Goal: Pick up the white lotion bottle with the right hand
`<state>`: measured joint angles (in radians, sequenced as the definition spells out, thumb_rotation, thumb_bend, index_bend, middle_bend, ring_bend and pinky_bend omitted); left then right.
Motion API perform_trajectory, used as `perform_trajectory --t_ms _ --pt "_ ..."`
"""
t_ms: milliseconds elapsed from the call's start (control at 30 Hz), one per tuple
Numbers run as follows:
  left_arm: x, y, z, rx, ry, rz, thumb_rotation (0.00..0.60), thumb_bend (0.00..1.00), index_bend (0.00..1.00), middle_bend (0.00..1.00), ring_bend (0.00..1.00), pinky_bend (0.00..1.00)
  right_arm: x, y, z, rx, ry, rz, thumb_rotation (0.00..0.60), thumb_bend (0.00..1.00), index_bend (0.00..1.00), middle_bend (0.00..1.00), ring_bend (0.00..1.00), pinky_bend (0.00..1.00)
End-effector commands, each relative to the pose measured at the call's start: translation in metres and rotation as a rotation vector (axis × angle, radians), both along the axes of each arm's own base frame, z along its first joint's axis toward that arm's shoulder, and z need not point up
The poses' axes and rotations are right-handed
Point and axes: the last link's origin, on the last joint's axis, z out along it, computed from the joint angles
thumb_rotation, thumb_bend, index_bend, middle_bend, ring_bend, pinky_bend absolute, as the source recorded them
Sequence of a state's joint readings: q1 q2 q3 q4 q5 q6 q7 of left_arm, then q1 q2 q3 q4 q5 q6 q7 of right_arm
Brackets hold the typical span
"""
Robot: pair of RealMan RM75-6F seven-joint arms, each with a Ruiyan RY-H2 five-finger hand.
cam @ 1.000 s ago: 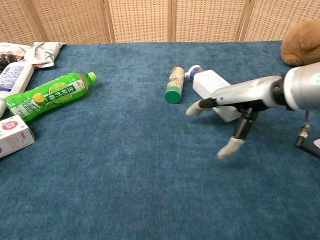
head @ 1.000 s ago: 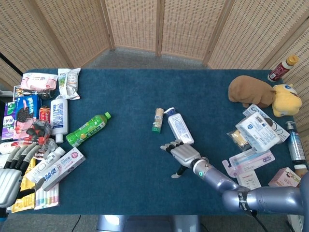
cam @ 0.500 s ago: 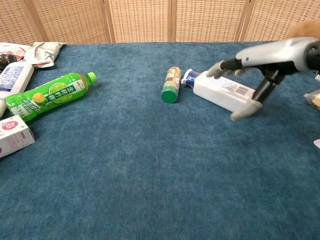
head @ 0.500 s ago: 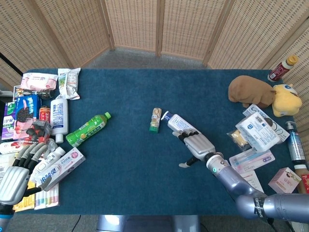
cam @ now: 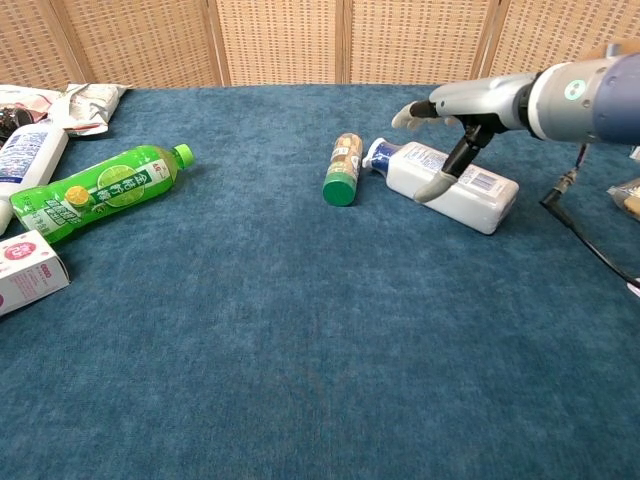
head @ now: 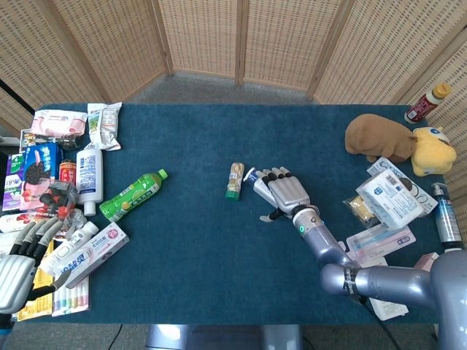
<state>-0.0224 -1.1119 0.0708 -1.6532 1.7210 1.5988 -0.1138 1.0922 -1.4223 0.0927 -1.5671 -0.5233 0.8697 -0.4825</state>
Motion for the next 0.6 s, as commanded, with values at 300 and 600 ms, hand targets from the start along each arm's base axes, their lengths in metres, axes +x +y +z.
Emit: perform_trajectory --t_ms 300,600 --pt "0.0 -0.002 0.0 -0.004 0.003 -0.002 0.6 0.31 0.0 0.0 0.0 0.0 -0.012 -0.016 -0.008 -0.065 0.038 -0.067 0.45 0.17 0.0 0.0 0.0 0.0" --pt "-0.002 -0.006 0.003 0.003 0.008 0.009 0.6 0.31 0.0 0.0 0.0 0.0 -0.03 -0.028 -0.018 -0.067 0.073 -0.125 0.458 0.18 0.0 0.0 0.0 0.0"
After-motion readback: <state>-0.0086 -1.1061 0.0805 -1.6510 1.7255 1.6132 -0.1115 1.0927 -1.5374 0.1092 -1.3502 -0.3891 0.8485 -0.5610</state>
